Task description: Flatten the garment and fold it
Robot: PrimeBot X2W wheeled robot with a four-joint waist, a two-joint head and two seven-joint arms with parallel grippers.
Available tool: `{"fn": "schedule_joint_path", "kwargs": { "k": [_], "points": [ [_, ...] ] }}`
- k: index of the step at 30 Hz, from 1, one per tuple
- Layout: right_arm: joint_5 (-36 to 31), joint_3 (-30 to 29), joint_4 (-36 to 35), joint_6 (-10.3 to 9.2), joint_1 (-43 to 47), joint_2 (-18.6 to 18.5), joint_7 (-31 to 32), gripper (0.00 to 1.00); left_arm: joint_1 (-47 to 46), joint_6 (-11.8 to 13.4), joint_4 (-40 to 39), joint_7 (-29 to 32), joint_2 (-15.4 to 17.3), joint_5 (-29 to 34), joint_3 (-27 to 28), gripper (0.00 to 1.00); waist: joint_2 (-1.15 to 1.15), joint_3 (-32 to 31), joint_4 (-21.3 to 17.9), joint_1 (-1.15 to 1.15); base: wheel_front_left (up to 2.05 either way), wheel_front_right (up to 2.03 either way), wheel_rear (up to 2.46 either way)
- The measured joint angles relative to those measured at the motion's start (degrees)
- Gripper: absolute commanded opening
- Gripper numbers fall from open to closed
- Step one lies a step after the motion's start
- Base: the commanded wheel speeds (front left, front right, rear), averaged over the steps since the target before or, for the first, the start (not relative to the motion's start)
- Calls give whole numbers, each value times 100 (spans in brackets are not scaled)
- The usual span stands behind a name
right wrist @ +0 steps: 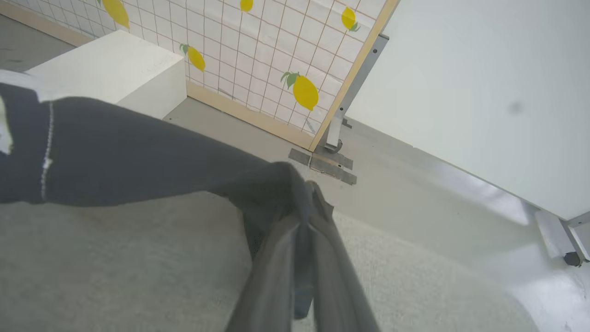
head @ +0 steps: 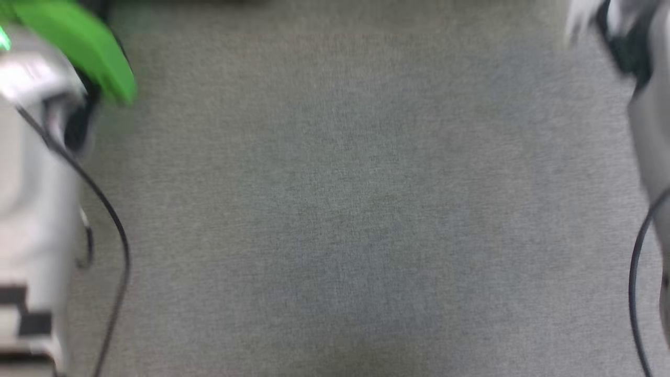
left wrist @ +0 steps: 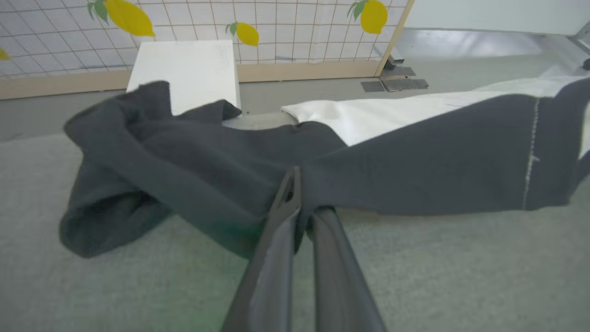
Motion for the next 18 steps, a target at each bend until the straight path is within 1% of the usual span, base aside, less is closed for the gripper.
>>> {"fn": "schedule_joint_path", "kwargs": {
  "k": [3, 7, 8, 13, 16, 18],
  "points": [
    [333, 74, -414, 0, 855, -159, 204, 0, 862, -5, -425, 274, 38, -290, -123, 0, 0, -275, 19, 0, 0, 0, 0],
    [621, 26, -1106, -1, 2117, -330, 636, 0, 2046, -19, -1074, 704, 55, -843, -85, 0, 0, -688, 35, -1, 0, 0, 0],
    [714, 11, -1296, -1, 2454, -353, 802, 0, 2331, 14, -1257, 802, 78, -932, -67, 0, 0, -798, 37, -1, 0, 0, 0],
    [951, -302, -2089, 0, 3881, -413, 1516, 0, 3595, 322, -2082, 1206, 158, -1265, 59, 0, 0, -1300, 37, -1, 0, 0, 0],
    [1009, -750, -2624, 2, 4646, -323, 1869, 0, 4336, 546, -2560, 1425, 171, -1405, 82, 0, 0, -1596, 37, -1, 0, 0, 0],
    [983, -1056, -2919, 2, 5063, -190, 2007, 0, 4703, 675, -2806, 1516, 167, -1456, 100, 0, 0, -1755, 43, -1, 0, 0, 0]
  ]
}}
